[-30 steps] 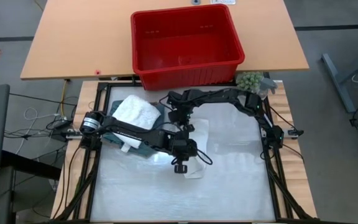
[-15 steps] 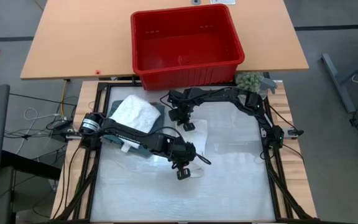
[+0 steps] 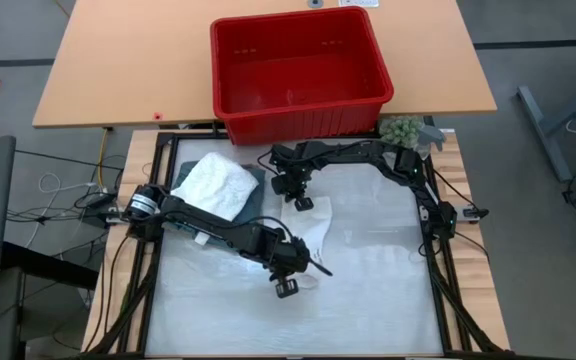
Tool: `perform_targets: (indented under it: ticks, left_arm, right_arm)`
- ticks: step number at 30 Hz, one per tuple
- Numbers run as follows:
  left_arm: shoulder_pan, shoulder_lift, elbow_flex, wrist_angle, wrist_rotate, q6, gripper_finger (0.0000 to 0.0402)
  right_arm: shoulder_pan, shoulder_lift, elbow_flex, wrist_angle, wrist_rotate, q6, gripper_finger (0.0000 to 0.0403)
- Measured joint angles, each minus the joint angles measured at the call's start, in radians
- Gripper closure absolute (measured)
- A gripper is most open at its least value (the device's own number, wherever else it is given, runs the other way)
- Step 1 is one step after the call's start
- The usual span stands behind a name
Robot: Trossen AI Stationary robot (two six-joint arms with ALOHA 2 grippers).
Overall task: Fold Laundry from Bin
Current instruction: Fold the white underwear in the red bin
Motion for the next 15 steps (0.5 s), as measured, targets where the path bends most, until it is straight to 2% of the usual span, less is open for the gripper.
perform_targets:
  ticks: [15]
  left_arm:
    - [-0.012,0.0,-0.041,-0.043,0.014,-0.085,0.0395]
  right_arm:
    - [0.0,0.0,0.0,-0.033,0.015,-0.018,0.0389]
